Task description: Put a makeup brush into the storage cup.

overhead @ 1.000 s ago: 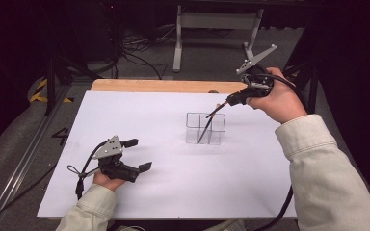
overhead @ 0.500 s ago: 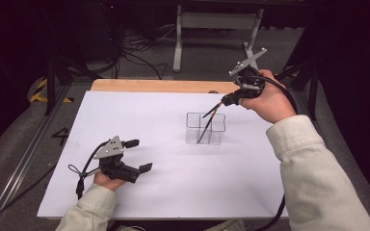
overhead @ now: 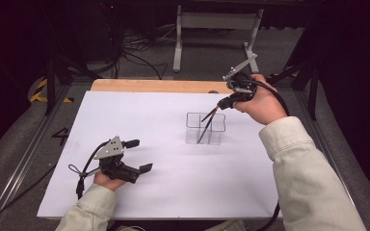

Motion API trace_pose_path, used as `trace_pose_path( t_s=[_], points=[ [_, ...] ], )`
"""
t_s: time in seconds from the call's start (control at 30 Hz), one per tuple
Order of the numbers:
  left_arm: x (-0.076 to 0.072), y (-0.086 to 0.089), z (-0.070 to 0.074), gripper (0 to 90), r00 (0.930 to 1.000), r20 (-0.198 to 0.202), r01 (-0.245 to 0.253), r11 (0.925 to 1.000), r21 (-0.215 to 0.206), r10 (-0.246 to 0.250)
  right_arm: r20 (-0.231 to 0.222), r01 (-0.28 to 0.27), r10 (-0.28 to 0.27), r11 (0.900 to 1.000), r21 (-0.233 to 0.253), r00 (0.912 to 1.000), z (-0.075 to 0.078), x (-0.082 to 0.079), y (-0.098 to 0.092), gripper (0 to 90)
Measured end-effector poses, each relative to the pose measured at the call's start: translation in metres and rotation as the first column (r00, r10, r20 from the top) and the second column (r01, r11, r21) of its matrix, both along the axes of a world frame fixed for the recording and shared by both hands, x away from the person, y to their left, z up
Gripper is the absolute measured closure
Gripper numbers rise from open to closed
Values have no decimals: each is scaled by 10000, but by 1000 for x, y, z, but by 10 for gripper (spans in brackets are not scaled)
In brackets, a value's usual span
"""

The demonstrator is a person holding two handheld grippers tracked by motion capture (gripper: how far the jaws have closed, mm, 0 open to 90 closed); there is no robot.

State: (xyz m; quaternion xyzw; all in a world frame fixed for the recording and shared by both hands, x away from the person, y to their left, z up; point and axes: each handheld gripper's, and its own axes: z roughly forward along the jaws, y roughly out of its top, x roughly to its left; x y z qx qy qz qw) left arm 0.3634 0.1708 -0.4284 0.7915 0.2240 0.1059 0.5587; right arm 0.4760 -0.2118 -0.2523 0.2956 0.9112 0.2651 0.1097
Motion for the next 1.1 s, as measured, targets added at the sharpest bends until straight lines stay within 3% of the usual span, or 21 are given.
trace_pose_path(
  t_s=[0.6, 0.8, 0.83, 0.9, 1.1],
  points=[
    [0, 1, 0, 21, 10000, 29, 52, 10000, -19, -52, -339, -108, 102, 9998, -188, 9994, -19, 6, 7, 840],
    [1, 4, 1, 19, 10000, 12, -43, 10000, -48, 43, 115, -249, 244, 9986, 469, 9996, -20, 2, 1, 541],
    [1, 4, 1, 18, 10000, 12, -43, 10000, -48, 43, 115, -249, 244, 9986, 469, 9996, -20, 2, 1, 541],
    [0, 5, 1, 16, 10000, 16, -29, 10000, -50, 30, 565, -198, 148, 9958, 898, 9983, -14, -5, -6, 443],
    [-6, 8, 4, 13, 10000, 22, -47, 10000, -63, 47, 1207, -180, -13, 9872, 1583, 9927, -6, -26, -22, 348]
  ],
)
